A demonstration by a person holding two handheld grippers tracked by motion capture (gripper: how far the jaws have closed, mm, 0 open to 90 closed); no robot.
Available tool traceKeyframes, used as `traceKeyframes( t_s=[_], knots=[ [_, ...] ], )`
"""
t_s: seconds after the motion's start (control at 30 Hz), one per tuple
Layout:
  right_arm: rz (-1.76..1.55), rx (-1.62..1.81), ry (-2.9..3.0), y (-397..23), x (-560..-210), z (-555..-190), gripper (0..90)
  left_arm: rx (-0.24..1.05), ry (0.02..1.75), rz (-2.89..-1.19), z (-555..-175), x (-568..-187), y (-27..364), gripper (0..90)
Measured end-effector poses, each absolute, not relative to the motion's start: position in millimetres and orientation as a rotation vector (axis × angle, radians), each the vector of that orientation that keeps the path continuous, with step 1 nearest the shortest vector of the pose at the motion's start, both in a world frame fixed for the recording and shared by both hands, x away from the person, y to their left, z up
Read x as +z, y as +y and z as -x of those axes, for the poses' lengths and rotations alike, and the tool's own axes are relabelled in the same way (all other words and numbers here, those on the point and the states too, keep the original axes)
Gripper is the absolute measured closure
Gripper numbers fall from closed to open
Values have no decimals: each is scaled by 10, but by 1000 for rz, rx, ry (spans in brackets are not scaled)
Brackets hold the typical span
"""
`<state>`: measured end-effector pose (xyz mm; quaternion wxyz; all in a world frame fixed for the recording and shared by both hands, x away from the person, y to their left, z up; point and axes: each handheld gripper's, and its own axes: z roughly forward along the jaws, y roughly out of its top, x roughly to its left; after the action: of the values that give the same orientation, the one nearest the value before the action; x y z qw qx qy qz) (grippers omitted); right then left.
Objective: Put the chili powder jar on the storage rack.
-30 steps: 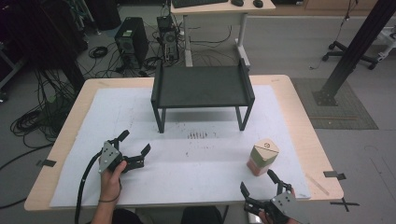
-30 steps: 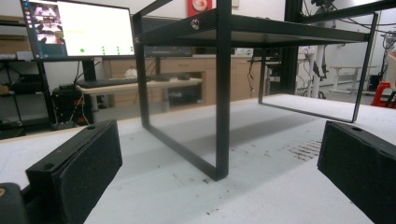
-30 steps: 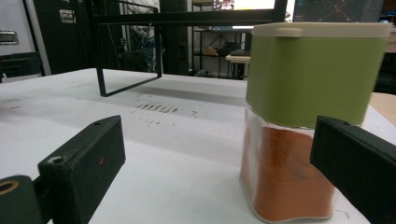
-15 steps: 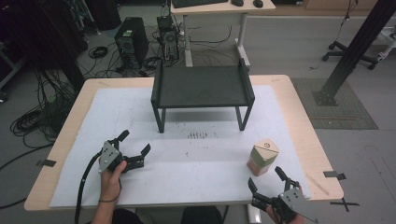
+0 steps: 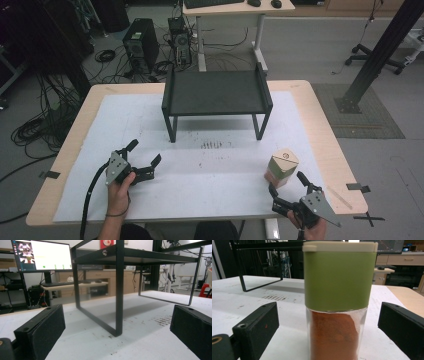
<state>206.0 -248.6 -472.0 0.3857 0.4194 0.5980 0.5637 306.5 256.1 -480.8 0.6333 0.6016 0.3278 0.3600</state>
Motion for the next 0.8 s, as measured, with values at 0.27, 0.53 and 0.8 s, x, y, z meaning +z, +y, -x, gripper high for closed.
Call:
traceKeyframes(
  t_s=[0.27,0.53,0.8],
  knots=[
    [-1081,1438,1524,-2482,-4765,-2151,33,823,749,-1376,-3065,-4808,2561,2],
    [-1082,1444,1534,-2472,-4773,-2207,34,822,748,-1376,-3064,-4808,2561,2],
    [-1078,1441,1549,-2453,-4769,-2279,34,820,747,-1375,-3065,-4808,2562,2]
  ],
)
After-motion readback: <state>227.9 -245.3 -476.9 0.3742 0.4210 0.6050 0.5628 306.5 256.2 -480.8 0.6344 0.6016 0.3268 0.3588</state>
